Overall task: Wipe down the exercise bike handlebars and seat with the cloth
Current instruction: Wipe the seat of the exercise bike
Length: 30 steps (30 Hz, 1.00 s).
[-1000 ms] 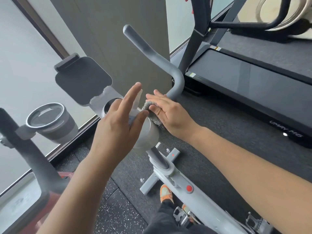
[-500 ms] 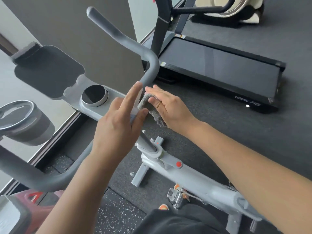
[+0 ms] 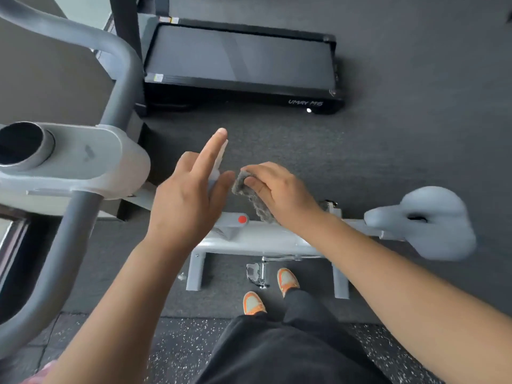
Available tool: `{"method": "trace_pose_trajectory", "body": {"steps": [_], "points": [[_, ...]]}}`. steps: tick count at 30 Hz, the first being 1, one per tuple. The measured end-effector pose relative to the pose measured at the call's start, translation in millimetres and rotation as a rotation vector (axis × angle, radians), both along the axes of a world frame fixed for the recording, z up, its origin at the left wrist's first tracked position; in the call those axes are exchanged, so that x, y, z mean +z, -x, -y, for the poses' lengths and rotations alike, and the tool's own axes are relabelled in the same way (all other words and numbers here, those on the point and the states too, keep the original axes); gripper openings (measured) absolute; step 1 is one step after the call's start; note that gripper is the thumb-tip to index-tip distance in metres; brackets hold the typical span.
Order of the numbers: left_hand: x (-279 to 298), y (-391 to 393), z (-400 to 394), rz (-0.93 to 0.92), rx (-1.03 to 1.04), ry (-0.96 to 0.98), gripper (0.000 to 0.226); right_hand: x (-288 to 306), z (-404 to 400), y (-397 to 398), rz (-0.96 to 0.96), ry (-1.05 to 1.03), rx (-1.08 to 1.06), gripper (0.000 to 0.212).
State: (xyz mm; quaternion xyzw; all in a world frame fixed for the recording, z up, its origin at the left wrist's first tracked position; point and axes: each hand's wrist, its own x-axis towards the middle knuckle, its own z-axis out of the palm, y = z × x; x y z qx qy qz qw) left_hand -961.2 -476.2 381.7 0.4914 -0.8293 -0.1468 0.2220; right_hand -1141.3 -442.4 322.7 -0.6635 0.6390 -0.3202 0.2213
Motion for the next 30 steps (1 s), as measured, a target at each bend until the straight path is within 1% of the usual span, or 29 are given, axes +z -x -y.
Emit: {"method": "trace_pose_trajectory", "body": {"steps": [2, 6, 11, 15, 19, 24, 30], "points": [[-5.3, 15.1, -3.6, 0.003, -0.05, -0.018, 0.062, -8.4, -17.2, 9.5, -0.02, -0.038, -0.055, 0.036], [-15.2, 50.3, -13.8, -0.001, -0.182, -0.027, 0.063, -20.7, -49.0, 28.9, -0.05, -0.109, -0.126, 0.046], [-23.7, 99.0, -32.4, -0.003, -0.323, -0.031, 0.062, -27.3, -88.9, 64.0, -0.055, -0.126, -0.244, 0.046], [-31.0, 136.3, -49.5, -0.007, -0.403, -0.037, 0.061, -31.8, -125.4, 102.3, -0.056, -0.146, -0.344, 0.041], [-40.2, 171.9, -70.3, 0.011, -0.45, -0.05, 0.061, -38.2, -165.5, 144.8, -0.04, -0.146, -0.45, 0.03], [-53.6, 220.4, -97.4, 0.032, -0.496, -0.108, 0.059, -48.6, -214.0, 200.2, -0.051, -0.187, -0.588, 0.03], [-75.8, 275.7, -124.7, 0.112, -0.53, -0.135, 0.059, -61.6, -256.7, 259.8, -0.03, -0.236, -0.705, 0.031]]}}
